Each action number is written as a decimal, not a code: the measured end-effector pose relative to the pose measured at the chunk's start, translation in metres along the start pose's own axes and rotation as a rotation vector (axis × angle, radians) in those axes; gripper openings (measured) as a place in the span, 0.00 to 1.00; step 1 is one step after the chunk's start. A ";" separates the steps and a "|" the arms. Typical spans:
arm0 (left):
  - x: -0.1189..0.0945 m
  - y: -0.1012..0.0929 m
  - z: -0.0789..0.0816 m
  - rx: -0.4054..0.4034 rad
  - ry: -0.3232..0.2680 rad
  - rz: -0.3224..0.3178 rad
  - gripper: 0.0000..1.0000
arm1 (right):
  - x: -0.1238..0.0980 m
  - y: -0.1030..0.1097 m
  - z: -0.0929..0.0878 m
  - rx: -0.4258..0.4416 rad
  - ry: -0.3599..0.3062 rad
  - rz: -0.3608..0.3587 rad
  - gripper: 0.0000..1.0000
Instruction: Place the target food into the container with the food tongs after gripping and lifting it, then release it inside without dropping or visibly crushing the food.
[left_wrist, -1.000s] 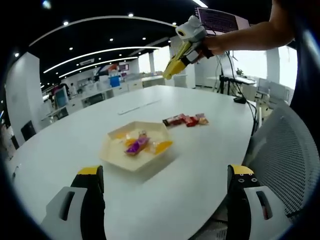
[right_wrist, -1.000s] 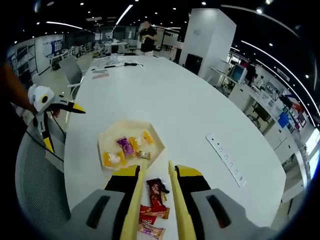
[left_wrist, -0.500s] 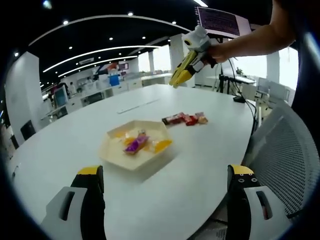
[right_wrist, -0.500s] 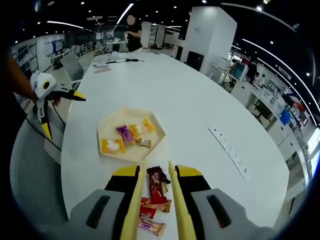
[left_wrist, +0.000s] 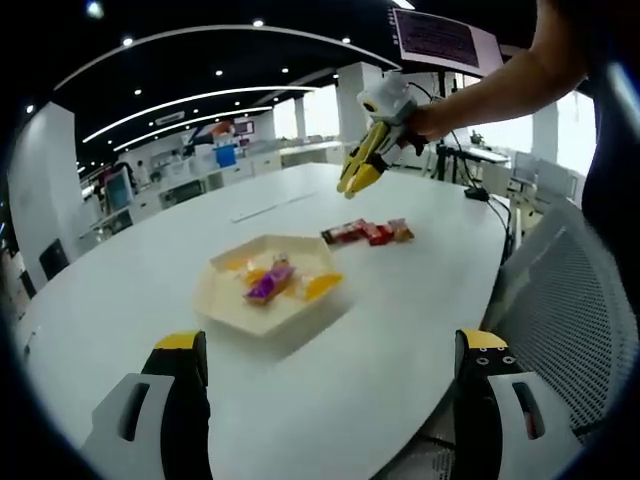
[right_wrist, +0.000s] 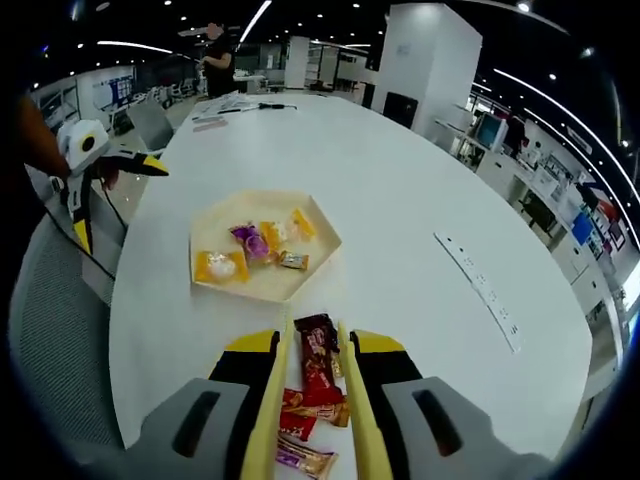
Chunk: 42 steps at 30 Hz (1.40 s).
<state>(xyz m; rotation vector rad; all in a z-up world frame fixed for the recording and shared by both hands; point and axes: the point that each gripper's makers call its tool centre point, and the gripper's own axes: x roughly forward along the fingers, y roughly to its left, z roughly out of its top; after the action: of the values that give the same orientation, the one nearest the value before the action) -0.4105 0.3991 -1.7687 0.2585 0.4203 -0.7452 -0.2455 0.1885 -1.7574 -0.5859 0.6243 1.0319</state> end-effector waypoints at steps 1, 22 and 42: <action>0.000 0.000 0.000 0.003 0.002 0.000 1.00 | 0.004 -0.001 -0.004 -0.001 0.010 0.004 0.27; 0.002 -0.003 -0.005 0.007 0.027 -0.012 1.00 | 0.031 0.003 -0.031 -0.012 0.063 0.028 0.28; 0.002 -0.004 -0.005 0.009 0.034 -0.014 1.00 | 0.050 0.003 -0.050 -0.075 0.148 0.002 0.26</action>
<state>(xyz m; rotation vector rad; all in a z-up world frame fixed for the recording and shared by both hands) -0.4133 0.3967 -1.7750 0.2770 0.4520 -0.7576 -0.2392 0.1841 -1.8283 -0.7321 0.7188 1.0230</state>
